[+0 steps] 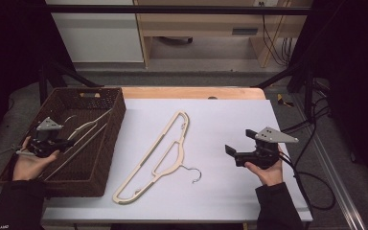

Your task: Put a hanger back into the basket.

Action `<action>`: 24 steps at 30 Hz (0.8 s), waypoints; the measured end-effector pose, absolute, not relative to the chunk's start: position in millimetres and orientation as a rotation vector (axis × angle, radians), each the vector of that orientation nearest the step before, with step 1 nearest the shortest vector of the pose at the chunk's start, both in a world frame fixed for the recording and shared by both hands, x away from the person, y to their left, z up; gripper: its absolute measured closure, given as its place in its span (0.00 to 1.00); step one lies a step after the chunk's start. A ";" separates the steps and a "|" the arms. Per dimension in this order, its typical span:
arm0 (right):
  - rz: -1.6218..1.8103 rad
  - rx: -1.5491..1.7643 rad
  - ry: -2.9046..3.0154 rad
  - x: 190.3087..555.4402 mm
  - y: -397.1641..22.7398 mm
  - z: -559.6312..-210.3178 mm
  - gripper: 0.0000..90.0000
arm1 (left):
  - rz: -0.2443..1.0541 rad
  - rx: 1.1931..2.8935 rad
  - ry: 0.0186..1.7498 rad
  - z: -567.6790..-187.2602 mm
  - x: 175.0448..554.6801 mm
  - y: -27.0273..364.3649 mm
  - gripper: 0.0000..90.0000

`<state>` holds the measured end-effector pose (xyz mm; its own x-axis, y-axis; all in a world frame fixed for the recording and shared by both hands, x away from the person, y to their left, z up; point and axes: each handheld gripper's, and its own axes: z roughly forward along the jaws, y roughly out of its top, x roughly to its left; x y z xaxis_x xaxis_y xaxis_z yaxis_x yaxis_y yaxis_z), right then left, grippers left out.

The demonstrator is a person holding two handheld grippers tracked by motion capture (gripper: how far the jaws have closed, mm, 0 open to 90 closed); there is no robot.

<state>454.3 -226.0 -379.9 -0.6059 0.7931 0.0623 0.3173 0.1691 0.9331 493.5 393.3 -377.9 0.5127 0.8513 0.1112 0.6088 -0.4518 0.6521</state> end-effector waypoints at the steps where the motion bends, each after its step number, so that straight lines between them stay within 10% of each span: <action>1: 1.434 1.048 2.010 454.2 -226.1 -379.8 0.04 | 0.576 2.216 1.186 -378.0 493.4 393.6 0.91; 24: 1.453 1.032 2.004 452.2 -226.1 -377.5 0.05 | 0.718 2.015 1.094 -329.4 447.5 382.3 0.43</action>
<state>452.2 -226.1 -377.5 -0.6151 0.7859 0.0637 0.3048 0.1626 0.9384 447.5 382.3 -329.4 0.4836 0.8657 0.1293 0.4628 -0.3783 0.8017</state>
